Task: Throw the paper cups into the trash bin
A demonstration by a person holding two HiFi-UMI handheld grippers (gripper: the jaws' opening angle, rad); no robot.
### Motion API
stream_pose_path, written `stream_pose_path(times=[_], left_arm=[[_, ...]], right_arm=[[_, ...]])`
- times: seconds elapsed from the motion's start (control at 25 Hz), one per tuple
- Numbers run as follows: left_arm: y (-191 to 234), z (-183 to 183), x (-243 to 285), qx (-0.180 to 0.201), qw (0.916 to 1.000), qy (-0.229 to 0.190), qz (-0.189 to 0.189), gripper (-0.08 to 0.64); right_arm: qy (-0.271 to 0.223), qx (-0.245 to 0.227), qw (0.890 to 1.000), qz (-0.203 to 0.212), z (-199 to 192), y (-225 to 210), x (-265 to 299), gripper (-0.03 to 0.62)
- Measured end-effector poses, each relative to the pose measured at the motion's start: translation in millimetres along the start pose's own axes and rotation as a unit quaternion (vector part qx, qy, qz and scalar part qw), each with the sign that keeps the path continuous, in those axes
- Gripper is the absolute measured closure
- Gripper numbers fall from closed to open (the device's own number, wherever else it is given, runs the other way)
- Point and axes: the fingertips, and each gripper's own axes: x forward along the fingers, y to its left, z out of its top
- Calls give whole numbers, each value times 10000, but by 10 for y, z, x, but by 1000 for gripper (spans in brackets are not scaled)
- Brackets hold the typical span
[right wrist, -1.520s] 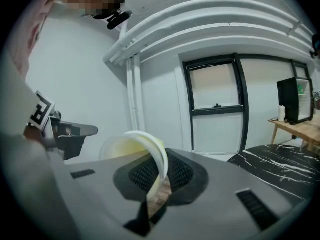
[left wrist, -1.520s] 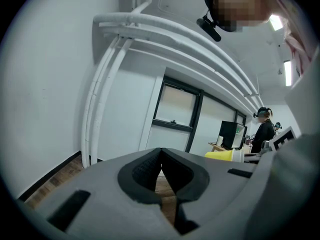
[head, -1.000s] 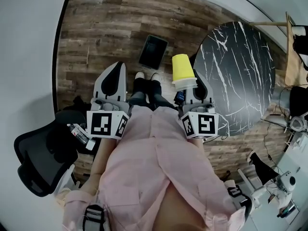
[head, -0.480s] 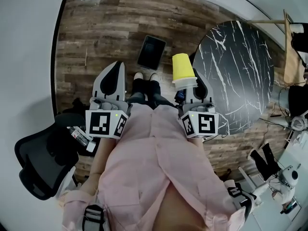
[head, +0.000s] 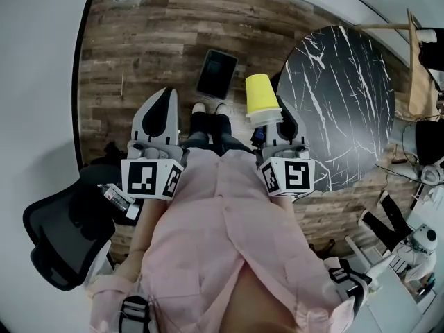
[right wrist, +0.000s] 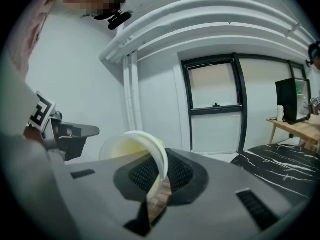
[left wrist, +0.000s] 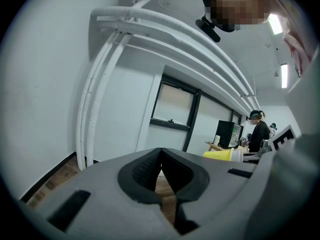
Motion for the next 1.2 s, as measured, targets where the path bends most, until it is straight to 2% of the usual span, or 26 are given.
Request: stream_pose_path(times=[0.28,0.76,1.2], left_arm=[[67,-17,-15,20,10000,37,56,545],[166,-137,-43,-56,9997,178,144,545],[192,-253,-40,-140,9993,311,164,545]], right_arm=[[-14,-370,9992,144,8,-40,217,552],[643,-280,9965,456,-338,-414,622,552],[989,-362,9923,655,-644,-462,909,552]])
